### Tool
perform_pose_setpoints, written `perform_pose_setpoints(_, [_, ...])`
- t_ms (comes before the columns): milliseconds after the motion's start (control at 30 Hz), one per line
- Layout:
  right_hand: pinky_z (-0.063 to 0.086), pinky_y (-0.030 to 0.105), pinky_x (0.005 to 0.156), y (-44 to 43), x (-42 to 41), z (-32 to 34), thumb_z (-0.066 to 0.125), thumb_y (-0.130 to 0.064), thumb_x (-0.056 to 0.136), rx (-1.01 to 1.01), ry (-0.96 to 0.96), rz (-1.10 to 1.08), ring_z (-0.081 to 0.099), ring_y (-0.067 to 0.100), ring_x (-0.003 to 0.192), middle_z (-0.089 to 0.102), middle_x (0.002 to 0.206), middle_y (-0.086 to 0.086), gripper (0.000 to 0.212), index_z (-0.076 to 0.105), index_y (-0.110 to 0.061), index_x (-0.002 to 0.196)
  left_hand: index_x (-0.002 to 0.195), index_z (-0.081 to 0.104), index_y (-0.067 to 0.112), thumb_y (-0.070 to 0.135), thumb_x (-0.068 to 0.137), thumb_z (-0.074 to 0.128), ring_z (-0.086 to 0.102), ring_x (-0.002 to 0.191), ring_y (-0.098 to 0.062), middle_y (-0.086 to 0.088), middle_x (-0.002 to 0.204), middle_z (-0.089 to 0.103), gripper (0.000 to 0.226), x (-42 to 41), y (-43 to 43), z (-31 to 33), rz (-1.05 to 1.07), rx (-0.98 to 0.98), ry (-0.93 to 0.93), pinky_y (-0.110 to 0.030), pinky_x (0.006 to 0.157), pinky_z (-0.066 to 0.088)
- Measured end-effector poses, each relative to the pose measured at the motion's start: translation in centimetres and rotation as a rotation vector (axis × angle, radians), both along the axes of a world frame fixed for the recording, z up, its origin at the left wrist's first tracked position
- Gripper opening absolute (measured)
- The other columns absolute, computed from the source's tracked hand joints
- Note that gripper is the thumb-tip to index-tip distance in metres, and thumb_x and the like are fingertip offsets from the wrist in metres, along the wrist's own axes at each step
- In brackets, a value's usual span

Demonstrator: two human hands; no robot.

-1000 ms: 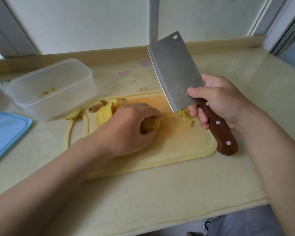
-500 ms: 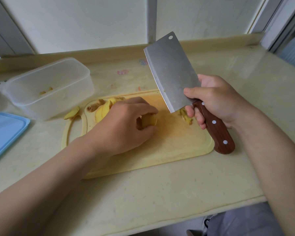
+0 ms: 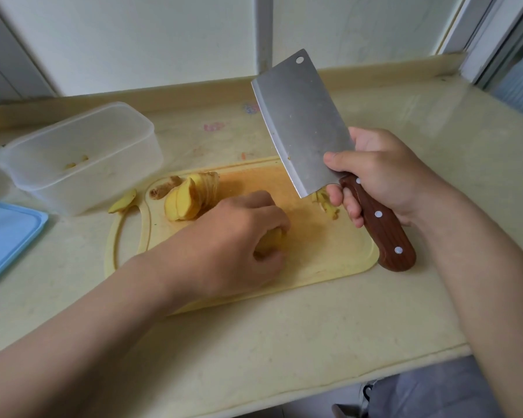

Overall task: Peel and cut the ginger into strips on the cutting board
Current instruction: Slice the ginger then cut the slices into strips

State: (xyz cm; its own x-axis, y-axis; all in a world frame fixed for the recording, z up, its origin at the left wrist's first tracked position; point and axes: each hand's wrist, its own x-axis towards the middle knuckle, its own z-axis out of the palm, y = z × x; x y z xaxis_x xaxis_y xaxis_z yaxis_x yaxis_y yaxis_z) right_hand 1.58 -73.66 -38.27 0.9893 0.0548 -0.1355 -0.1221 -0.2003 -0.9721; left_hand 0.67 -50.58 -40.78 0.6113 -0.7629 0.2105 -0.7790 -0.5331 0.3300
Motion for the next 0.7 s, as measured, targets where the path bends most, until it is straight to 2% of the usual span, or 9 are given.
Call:
perform_pose_setpoints(67, [0.042,0.026,0.038,0.1,0.0,0.0,0.048,-0.01,0.106,0.001,0.001,0.003,0.044,0.019,0.033,0.057,0.056,0.015,0.015,0.061,-0.012,0.113,0.104,0.07,0.015,0.026,0.077,0.065,0.056,0.077,-0.017,0.0,0.098,0.06,0.029,0.1,0.2,0.2,-0.004,0.048,0.016,-0.029,0.07,0.051])
perform_pose_setpoints(133, [0.042,0.026,0.038,0.1,0.0,-0.1,0.048,-0.01,0.106,-0.001,0.004,0.004,0.044,0.019,0.033,0.057,0.057,0.016,0.015,0.061,-0.011,0.115,0.102,0.07,0.016,0.029,0.076,0.062,0.057,0.079,-0.018,0.002,0.097,0.059,0.03,0.5,0.6,0.5,0.0,0.085,0.015,-0.035,0.071,0.052])
perform_pose_setpoints(200, [0.042,0.026,0.038,0.0,0.0,-0.1,0.048,-0.01,0.107,-0.005,0.007,0.007,0.045,0.019,0.033,0.057,0.057,0.016,0.015,0.06,-0.011,0.116,0.105,0.071,0.017,0.031,0.075,0.062,0.056,0.08,-0.015,0.003,0.098,0.061,0.034,1.1,1.0,0.5,0.023,0.091,0.0,-0.028,0.073,0.052])
perform_pose_setpoints(267, [0.042,0.026,0.038,0.0,0.0,-0.1,0.048,-0.01,0.107,-0.005,0.004,0.007,0.045,0.019,0.033,0.057,0.057,0.016,0.015,0.06,-0.011,0.116,0.112,0.072,0.018,0.035,0.076,0.064,0.049,0.076,-0.005,0.008,0.097,0.061,0.041,1.5,1.5,0.6,0.051,0.061,-0.011,-0.007,0.075,0.042])
perform_pose_setpoints(333, [0.042,0.026,0.038,0.0,0.0,-0.1,0.048,-0.01,0.107,-0.008,0.001,0.006,0.045,0.019,0.033,0.057,0.057,0.016,0.014,0.06,-0.011,0.115,0.117,0.072,0.017,0.038,0.077,0.067,0.042,0.071,-0.002,0.011,0.092,0.06,0.045,1.8,1.8,0.8,0.063,0.034,-0.01,0.0,0.073,0.035])
perform_pose_setpoints(500, [0.042,0.026,0.038,-0.1,0.0,0.0,0.048,-0.01,0.107,-0.005,-0.003,0.008,0.045,0.02,0.033,0.057,0.057,0.016,0.014,0.06,-0.011,0.114,0.111,0.075,0.011,0.027,0.08,0.072,0.046,0.071,-0.004,0.0,0.093,0.068,0.035,1.9,1.5,0.5,0.108,-0.107,-0.067,-0.012,0.068,0.04])
perform_pose_setpoints(700, [0.042,0.026,0.038,0.0,0.0,-0.1,0.048,-0.01,0.107,0.001,-0.007,0.005,0.044,0.02,0.033,0.057,0.056,0.016,0.016,0.059,-0.008,0.118,0.114,0.073,0.003,0.023,0.081,0.078,0.045,0.078,0.003,-0.007,0.104,0.073,0.039,2.4,1.0,-0.5,0.135,-0.199,-0.111,-0.013,0.072,0.041])
